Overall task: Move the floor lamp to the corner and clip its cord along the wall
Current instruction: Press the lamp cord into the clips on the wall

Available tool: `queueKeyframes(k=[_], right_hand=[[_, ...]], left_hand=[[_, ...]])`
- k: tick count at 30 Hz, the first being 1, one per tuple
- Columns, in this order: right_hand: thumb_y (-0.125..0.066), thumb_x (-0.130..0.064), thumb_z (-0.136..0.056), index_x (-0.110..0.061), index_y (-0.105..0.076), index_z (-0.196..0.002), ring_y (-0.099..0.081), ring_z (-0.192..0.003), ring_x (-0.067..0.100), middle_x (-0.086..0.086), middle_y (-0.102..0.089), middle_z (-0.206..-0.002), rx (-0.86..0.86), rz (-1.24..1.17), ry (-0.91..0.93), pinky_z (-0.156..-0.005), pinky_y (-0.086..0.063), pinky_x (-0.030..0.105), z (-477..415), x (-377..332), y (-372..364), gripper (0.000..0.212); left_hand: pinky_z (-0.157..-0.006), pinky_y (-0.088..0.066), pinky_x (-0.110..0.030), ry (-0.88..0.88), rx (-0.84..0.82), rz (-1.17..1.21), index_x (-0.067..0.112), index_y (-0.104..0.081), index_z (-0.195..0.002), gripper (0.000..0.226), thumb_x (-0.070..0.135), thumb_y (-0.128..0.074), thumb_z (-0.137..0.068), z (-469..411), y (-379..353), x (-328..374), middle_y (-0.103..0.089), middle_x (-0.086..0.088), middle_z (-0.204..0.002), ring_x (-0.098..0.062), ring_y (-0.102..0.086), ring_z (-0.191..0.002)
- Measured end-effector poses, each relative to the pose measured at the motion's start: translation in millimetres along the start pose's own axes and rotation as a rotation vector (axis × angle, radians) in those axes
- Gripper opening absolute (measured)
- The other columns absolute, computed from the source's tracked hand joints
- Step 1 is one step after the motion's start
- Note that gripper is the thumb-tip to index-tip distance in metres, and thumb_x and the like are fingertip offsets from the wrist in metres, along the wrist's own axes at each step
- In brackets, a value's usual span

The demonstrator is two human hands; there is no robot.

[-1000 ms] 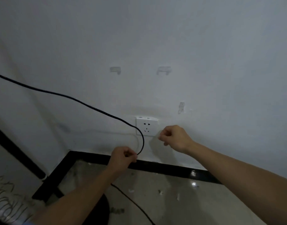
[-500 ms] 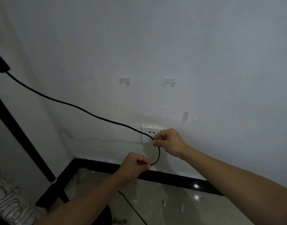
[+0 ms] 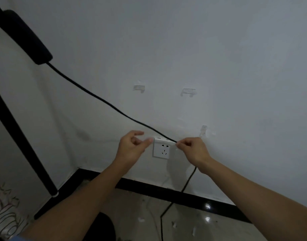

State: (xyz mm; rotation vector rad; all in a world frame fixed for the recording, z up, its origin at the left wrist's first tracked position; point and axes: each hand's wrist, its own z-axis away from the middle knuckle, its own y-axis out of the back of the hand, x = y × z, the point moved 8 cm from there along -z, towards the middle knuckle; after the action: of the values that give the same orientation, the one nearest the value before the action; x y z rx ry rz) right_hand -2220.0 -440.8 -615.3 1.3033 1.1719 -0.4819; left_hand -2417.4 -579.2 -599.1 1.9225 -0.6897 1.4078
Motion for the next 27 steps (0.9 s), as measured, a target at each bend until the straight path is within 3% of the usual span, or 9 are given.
queueKeyframes(k=[3, 5, 8, 13, 19, 24, 27], right_hand=[[-0.066, -0.026, -0.088, -0.020, -0.075, -0.077, -0.052, -0.053, 0.008, -0.007, -0.061, -0.059, -0.043, 0.049, 0.044, -0.054, -0.039, 0.023, 6, -13, -10, 0.015], [-0.065, -0.025, -0.088, -0.019, -0.075, -0.078, -0.056, -0.058, 0.012, -0.001, -0.065, -0.064, -0.041, 0.011, 0.061, -0.057, -0.044, 0.025, 6, -27, -11, 0.016], [-0.067, -0.026, -0.088, -0.018, -0.075, -0.076, -0.061, -0.066, 0.017, 0.012, -0.071, -0.074, -0.012, -0.092, 0.135, -0.064, -0.050, 0.031, 3, -61, -10, 0.017], [-0.069, -0.028, -0.086, -0.022, -0.074, -0.075, -0.056, -0.057, 0.002, -0.013, -0.063, -0.059, 0.144, 0.023, 0.353, -0.057, -0.043, 0.022, -15, -137, 1, 0.013], [-0.066, -0.029, -0.085, -0.019, -0.076, -0.084, -0.066, -0.076, 0.018, 0.000, -0.075, -0.082, 0.245, 0.216, 0.504, -0.067, -0.053, 0.032, -36, -208, 2, 0.014], [-0.063, -0.030, -0.084, -0.021, -0.075, -0.082, -0.059, -0.068, 0.016, -0.007, -0.064, -0.071, 0.294, 0.347, 0.531, -0.057, -0.037, 0.026, -48, -236, -7, 0.015], [-0.062, -0.032, -0.084, -0.021, -0.073, -0.080, -0.061, -0.068, 0.021, -0.003, -0.067, -0.073, 0.300, 0.442, 0.527, -0.058, -0.039, 0.028, -53, -241, -13, 0.016]], left_hand=[[-0.046, -0.045, -0.020, -0.020, 0.058, 0.095, 0.016, -0.065, -0.085, 0.013, 0.029, -0.066, -0.086, -9, 2, 24, -0.062, -0.004, -0.057, -0.010, -0.058, -0.049], [-0.044, -0.047, -0.022, 0.029, 0.115, 0.174, 0.011, -0.063, -0.073, 0.023, 0.023, -0.058, -0.092, -13, 5, 27, -0.062, -0.004, -0.057, -0.012, -0.057, -0.047], [-0.043, -0.048, -0.022, 0.141, 0.196, 0.379, 0.007, -0.059, -0.070, 0.024, 0.014, -0.055, -0.092, -23, 17, 25, -0.063, -0.008, -0.059, -0.016, -0.057, -0.047], [-0.039, -0.049, -0.020, 0.229, 0.251, 0.636, 0.005, -0.058, -0.069, 0.015, 0.004, -0.059, -0.085, -42, 31, 28, -0.061, -0.011, -0.058, -0.014, -0.057, -0.039], [-0.039, -0.050, -0.019, 0.243, 0.221, 0.746, 0.007, -0.059, -0.068, 0.016, 0.005, -0.065, -0.083, -57, 29, 29, -0.061, -0.006, -0.052, -0.011, -0.057, -0.038], [-0.041, -0.051, -0.019, 0.260, 0.235, 0.853, 0.006, -0.060, -0.071, 0.015, 0.006, -0.064, -0.086, -73, 29, 33, -0.061, -0.009, -0.060, -0.012, -0.059, -0.040], [-0.042, -0.052, -0.018, 0.278, 0.235, 0.937, 0.005, -0.059, -0.074, 0.014, 0.005, -0.062, -0.087, -79, 31, 36, -0.062, -0.011, -0.066, -0.012, -0.062, -0.041]])
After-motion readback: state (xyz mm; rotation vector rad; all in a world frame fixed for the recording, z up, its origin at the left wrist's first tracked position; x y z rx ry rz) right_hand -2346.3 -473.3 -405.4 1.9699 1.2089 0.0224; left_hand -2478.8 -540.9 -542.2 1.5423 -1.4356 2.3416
